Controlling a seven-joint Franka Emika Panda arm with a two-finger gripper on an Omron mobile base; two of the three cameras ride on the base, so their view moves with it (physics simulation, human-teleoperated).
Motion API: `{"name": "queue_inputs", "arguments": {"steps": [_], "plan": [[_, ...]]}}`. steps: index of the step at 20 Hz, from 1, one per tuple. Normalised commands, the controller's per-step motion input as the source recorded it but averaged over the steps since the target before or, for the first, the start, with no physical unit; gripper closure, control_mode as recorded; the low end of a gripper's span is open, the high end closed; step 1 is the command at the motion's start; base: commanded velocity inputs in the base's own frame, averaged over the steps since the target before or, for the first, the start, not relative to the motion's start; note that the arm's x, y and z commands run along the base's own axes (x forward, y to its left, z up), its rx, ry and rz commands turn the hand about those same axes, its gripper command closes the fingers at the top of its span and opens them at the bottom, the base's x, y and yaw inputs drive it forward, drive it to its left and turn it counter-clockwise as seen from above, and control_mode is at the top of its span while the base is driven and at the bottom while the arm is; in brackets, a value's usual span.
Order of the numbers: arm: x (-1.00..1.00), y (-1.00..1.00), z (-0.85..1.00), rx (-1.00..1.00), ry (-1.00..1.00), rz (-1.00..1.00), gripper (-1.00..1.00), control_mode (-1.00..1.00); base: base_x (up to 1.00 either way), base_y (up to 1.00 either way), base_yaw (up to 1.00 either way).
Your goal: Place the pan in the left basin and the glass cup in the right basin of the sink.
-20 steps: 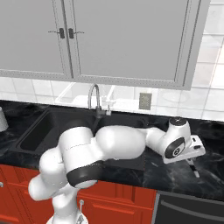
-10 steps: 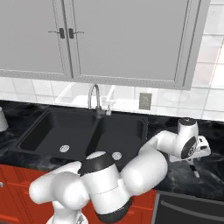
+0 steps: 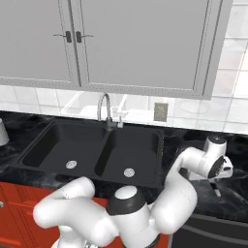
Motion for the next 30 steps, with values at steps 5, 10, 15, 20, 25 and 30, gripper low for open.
{"name": "queue_inputs", "arguments": {"steps": [5, 10, 15, 20, 25, 30], "plan": [[0.19, -0.05, -0.31, 0.06, 0.0, 0.0, -1.0, -1.0, 0.0, 0.0, 0.0], [0.23, -0.06, -0.29, 0.05, 0.0, 0.0, -1.0, -1.0, 0.0, 0.0, 0.0], [0.22, -0.04, -0.25, 0.05, 0.0, 0.0, -1.0, -1.0, 0.0, 0.0, 0.0], [0.28, 0.0, -0.23, 0.05, 0.0, 0.0, 1.0, -1.0, 0.0, 0.0, 0.0], [0.07, 0.0, -0.16, 0.04, 0.0, 0.0, 1.0, -1.0, 0.0, 0.0, 0.0], [0.0, 0.28, -0.04, 0.01, 0.0, 0.01, 1.0, -1.0, 0.0, 0.0, 0.0]]}}
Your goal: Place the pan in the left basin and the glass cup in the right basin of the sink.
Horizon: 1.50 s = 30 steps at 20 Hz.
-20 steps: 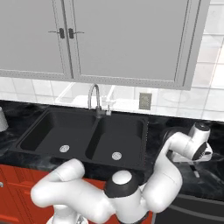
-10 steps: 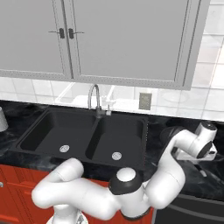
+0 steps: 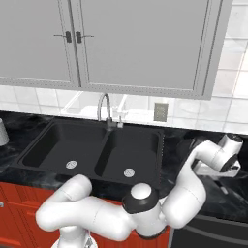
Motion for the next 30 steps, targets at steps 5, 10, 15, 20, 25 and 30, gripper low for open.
{"name": "queue_inputs", "arguments": {"steps": [5, 10, 15, 20, 25, 30], "plan": [[-0.06, 0.95, -0.04, 0.0, 0.0, 0.03, 1.0, -1.0, 0.0, 0.0, 0.0], [-0.1, 1.0, -0.03, 0.0, -0.01, 0.02, 1.0, -1.0, 0.0, 0.0, 0.0], [-0.24, 0.77, 0.09, -0.03, -0.06, 0.0, 1.0, -1.0, 0.0, 0.0, 0.0], [-0.27, 0.55, 0.1, -0.01, -0.07, 0.0, 1.0, -1.0, 0.0, 0.0, 0.0], [-0.41, 0.19, 0.23, 0.0, -0.07, 0.0, 1.0, -1.0, 0.0, 0.0, 0.0], [-0.4, 0.24, 0.41, 0.0, -0.01, 0.04, 1.0, -1.0, 0.0, 0.0, 0.0]]}}
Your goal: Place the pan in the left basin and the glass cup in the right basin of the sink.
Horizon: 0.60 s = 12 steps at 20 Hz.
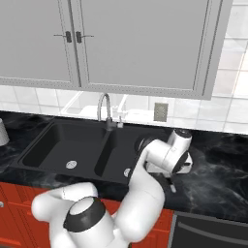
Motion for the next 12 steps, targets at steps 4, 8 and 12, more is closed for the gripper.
{"name": "queue_inputs", "arguments": {"steps": [4, 8, 12], "plan": [[-0.48, 0.34, 0.88, 0.0, -0.03, 0.08, 1.0, -1.0, 0.0, 0.0, 0.0], [-0.29, 0.32, 0.64, 0.0, -0.01, 0.07, 1.0, -1.0, 0.0, 0.0, 0.0], [-0.25, 0.33, 0.37, 0.0, 0.0, 0.08, 1.0, -1.0, 0.0, 0.0, 0.0]]}}
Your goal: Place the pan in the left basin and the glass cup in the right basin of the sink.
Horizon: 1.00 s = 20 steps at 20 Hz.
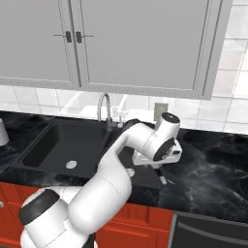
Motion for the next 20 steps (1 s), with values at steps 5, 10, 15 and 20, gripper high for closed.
{"name": "queue_inputs", "arguments": {"steps": [5, 10, 15, 20], "plan": [[-0.3, 0.49, -0.03, 0.0, 0.0, 0.07, 1.0, -1.0, 0.0, 0.0, 0.0], [-0.26, 0.48, -0.22, 0.0, 0.0, 0.06, 1.0, -1.0, 0.0, 0.0, 0.0], [-0.12, 0.5, -0.12, 0.0, 0.0, 0.03, 1.0, -1.0, 0.0, 0.0, 0.0], [0.0, 0.49, 0.0, 0.0, 0.0, 0.0, 1.0, -1.0, 0.0, 0.0, 0.0]]}}
